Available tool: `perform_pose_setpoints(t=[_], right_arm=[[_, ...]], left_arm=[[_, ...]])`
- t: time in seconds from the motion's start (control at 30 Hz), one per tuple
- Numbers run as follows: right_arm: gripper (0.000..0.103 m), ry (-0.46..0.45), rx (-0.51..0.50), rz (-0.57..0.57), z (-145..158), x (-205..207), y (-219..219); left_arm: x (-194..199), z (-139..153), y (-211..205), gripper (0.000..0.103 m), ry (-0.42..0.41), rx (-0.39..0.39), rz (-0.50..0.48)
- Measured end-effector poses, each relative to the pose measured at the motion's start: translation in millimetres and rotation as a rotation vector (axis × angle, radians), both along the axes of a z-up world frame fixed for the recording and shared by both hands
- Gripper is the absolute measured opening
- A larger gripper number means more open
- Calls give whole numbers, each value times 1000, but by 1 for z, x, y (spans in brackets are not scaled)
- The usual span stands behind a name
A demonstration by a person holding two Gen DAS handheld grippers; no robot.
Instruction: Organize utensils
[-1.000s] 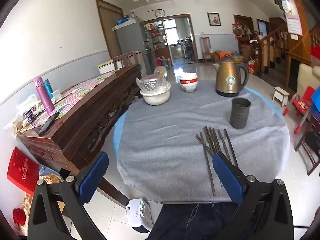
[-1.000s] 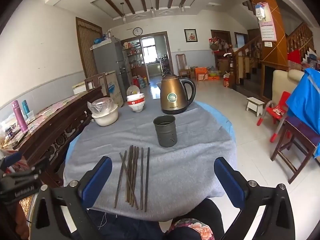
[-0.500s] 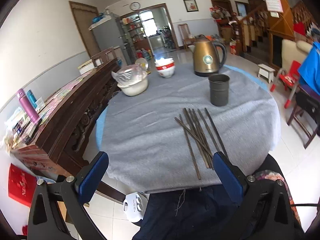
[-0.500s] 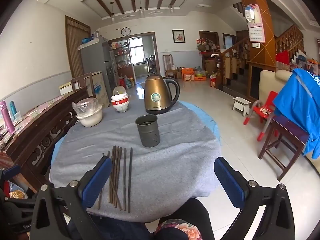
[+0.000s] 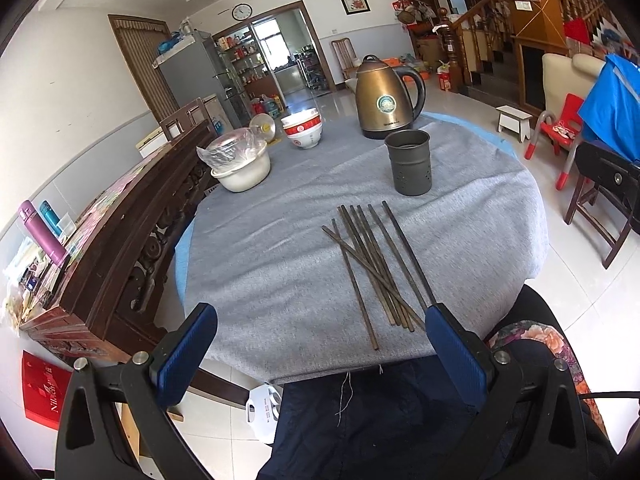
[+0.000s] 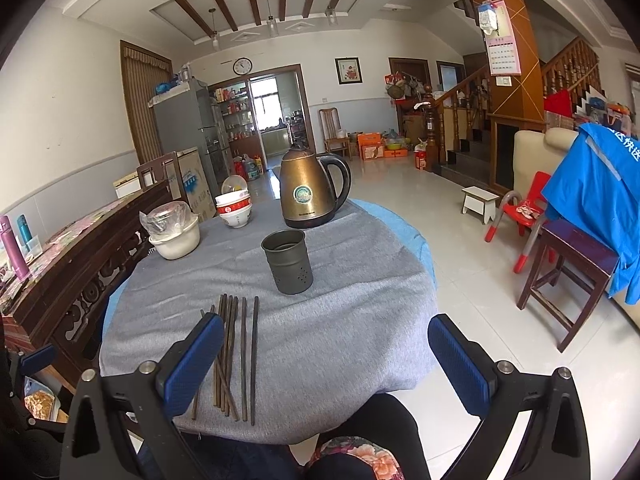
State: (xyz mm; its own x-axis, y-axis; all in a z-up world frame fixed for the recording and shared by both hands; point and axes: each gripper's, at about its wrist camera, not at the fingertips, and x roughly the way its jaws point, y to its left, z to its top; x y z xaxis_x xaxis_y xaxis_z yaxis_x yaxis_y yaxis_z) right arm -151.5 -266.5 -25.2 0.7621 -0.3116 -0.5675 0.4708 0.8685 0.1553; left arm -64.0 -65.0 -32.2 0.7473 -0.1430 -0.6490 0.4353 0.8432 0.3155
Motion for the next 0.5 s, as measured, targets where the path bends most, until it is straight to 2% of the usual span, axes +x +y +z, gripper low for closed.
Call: perform_pose_setpoints(t=[0.5], right_arm=[[103, 1, 2, 24, -5, -5, 9]], left_arm=[[8, 0, 9, 103, 11, -24, 30]])
